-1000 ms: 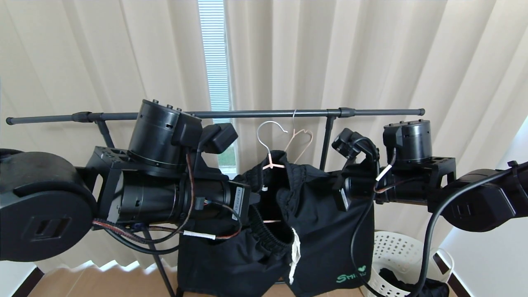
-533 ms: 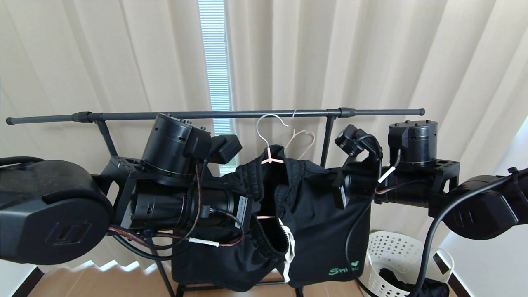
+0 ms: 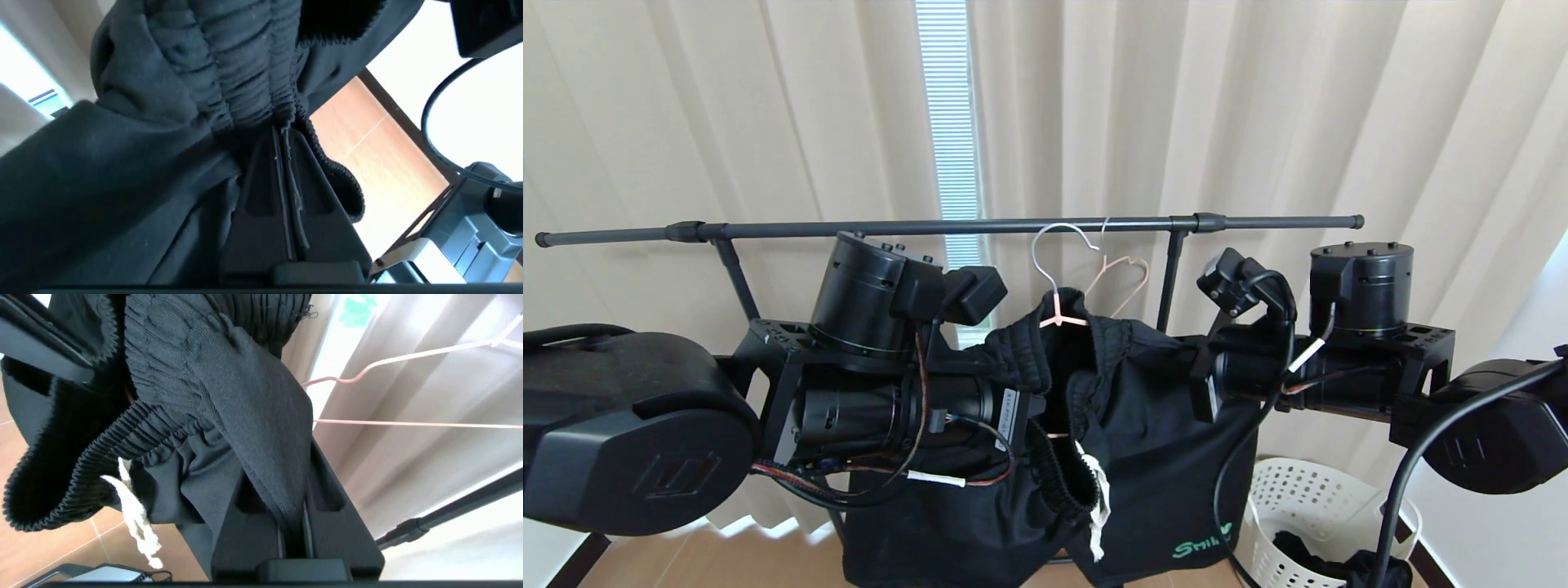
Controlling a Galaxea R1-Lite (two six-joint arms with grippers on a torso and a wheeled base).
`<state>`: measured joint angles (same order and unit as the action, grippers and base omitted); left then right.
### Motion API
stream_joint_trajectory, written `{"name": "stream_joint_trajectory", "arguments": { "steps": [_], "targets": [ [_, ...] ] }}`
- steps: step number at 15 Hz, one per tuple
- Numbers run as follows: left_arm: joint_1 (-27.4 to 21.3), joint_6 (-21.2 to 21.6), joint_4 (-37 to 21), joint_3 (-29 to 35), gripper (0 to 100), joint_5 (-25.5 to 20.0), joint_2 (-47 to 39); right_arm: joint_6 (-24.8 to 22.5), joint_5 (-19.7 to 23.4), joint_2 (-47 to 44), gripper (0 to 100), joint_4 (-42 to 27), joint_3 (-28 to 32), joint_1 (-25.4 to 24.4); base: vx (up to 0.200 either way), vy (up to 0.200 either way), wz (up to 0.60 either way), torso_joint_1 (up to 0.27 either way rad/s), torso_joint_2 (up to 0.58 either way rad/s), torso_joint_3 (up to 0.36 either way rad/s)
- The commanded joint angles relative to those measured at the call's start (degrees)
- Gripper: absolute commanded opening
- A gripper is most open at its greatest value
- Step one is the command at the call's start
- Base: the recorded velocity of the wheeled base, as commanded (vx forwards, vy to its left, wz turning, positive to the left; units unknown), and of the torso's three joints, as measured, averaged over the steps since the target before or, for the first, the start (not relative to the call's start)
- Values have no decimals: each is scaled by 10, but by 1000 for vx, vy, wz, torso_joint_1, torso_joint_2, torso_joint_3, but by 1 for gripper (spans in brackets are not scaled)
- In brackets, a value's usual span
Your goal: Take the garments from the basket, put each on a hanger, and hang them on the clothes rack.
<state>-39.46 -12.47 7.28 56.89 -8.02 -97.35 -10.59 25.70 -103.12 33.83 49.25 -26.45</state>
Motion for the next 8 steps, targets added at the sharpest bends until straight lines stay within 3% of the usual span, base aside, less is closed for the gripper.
{"name": "stream_joint_trajectory", "arguments": {
  "steps": [1, 8],
  "targets": [
    [1, -1, -1, 1, 100, 0, -3, 0, 5, 6, 0, 0, -4, 0, 0, 0, 0, 0, 0, 0],
    [4, -2, 0, -7, 100, 9, 15, 0, 16, 18, 0, 0, -9, 0, 0, 0, 0, 0, 0, 0]
  ]
}}
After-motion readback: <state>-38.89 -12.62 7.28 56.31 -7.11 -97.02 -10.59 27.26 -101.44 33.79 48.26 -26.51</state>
